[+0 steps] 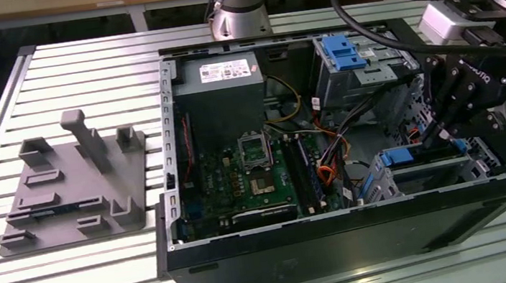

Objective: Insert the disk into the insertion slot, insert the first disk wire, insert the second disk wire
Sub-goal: 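Insert the second disk wire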

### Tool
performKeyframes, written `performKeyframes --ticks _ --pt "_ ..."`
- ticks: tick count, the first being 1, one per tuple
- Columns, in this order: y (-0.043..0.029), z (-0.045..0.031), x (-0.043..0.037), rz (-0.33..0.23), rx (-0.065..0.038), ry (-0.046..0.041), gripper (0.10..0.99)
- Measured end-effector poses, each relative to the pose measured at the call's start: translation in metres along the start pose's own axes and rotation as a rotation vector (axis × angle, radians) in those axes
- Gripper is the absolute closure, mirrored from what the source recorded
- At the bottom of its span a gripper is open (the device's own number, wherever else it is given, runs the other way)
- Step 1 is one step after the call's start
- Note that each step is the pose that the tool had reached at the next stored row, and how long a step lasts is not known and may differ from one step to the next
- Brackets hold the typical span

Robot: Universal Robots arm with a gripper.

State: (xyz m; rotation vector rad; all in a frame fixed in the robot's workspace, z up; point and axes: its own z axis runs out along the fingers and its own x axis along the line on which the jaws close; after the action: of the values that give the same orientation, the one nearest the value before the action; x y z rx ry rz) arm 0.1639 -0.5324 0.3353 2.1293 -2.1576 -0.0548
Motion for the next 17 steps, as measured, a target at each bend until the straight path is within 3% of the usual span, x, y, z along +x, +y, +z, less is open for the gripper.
performKeyframes --ticks 17 --pt "-0.0005 0.0044 0.0009 -0.003 0.000 0.0006 0.945"
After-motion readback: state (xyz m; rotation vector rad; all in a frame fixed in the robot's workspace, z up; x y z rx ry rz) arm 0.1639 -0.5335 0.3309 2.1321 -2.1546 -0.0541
